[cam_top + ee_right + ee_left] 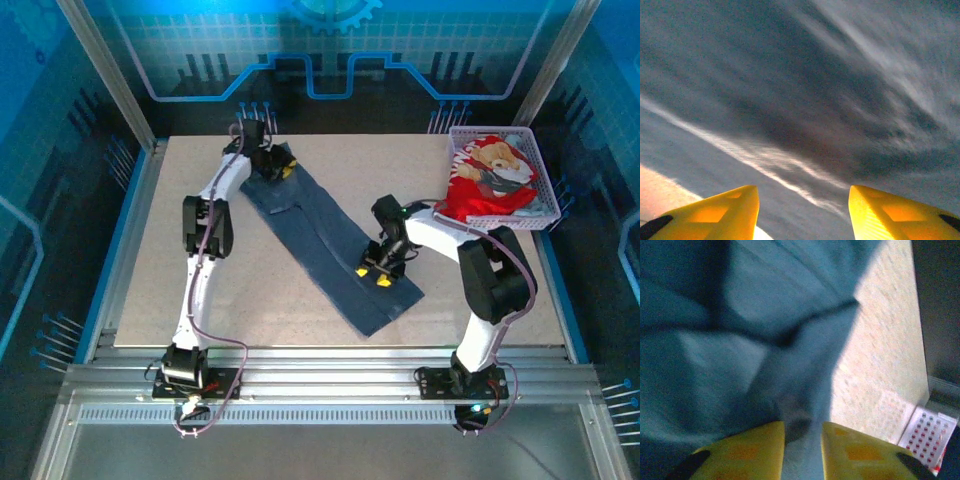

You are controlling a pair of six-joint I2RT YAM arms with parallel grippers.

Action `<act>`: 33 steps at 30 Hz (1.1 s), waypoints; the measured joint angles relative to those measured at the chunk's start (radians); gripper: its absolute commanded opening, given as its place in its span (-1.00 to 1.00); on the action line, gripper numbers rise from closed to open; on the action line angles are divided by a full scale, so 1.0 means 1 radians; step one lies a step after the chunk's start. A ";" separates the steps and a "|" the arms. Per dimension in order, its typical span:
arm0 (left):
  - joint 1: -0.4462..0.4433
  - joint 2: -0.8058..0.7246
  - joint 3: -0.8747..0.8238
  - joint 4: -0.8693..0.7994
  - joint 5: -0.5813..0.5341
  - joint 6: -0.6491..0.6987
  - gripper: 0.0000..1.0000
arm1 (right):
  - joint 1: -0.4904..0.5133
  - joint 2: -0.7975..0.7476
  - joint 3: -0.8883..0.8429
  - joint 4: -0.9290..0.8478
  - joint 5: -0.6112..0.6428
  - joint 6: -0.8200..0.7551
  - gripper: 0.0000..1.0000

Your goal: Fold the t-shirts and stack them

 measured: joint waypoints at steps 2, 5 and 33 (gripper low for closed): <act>-0.025 -0.074 -0.090 0.027 -0.011 -0.017 -0.23 | -0.003 -0.011 0.080 -0.001 0.021 -0.051 0.05; -0.044 -0.306 -0.366 0.050 -0.055 -0.048 -0.40 | -0.007 0.001 0.211 0.024 0.024 -0.139 -0.01; -0.038 -0.340 -0.682 0.259 -0.053 -0.328 -0.62 | -0.070 0.553 0.679 0.130 -0.048 -0.096 -0.23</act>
